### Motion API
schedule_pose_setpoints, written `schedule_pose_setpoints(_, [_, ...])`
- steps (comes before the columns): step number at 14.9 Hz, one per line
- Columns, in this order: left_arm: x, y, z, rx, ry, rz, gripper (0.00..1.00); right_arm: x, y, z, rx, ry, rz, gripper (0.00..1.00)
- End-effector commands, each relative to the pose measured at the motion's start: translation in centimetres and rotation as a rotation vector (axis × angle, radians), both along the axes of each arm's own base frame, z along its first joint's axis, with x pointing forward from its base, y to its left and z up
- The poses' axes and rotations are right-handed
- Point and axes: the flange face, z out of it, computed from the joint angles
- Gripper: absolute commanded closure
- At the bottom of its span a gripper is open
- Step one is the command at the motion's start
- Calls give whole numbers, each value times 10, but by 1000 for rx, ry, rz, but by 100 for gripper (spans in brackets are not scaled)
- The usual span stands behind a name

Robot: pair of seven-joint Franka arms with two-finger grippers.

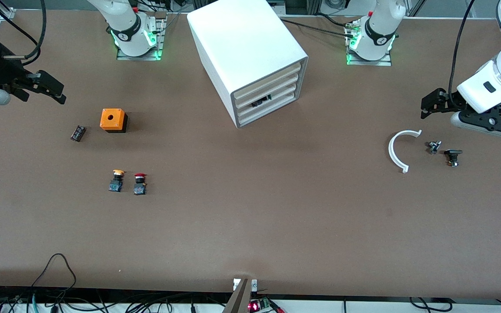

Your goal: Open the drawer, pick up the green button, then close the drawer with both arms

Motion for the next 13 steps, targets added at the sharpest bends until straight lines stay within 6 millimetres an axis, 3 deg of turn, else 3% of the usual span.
schedule_pose_setpoints(1, [4, -1, 5, 26, 4, -8, 0, 0, 0, 2, 13, 7, 8, 0])
schedule_pose_setpoints(9, [4, -1, 5, 26, 6, -3, 0, 17, -7, 6, 9, 11, 18, 0])
schedule_pose_setpoints(13, [1, -1, 3, 26, 29, 1, 0, 32, -2, -24, 12, 58, 33, 0])
